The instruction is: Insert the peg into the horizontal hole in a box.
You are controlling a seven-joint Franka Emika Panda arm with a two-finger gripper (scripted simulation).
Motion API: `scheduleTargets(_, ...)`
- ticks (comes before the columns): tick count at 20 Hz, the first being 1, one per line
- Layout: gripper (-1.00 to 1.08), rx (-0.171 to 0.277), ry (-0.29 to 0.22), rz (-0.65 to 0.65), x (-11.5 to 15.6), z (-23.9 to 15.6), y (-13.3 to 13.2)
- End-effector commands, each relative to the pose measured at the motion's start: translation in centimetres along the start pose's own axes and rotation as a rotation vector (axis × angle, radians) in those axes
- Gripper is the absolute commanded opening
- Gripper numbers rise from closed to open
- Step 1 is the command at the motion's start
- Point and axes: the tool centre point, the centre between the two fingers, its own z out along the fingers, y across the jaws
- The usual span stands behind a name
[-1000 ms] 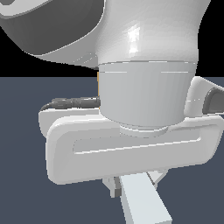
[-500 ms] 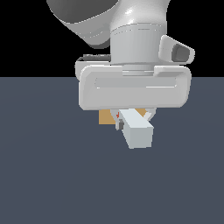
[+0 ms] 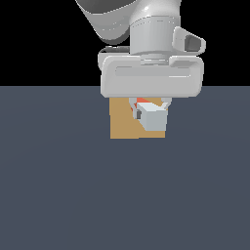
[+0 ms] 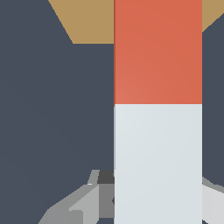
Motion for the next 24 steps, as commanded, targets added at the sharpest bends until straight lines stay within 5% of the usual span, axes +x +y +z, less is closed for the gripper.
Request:
scheduleTargets(1, -1.00, -0.002, -0.001, 0.006, 0.4, -0.5, 0.3)
scheduleTargets(17, -1.00, -0.001, 0.000, 0.006, 0.5, -0.5, 0.5)
scheduleTargets(24, -1.00, -0.001, 0.000, 0.006, 3.3, -0.5, 0.4)
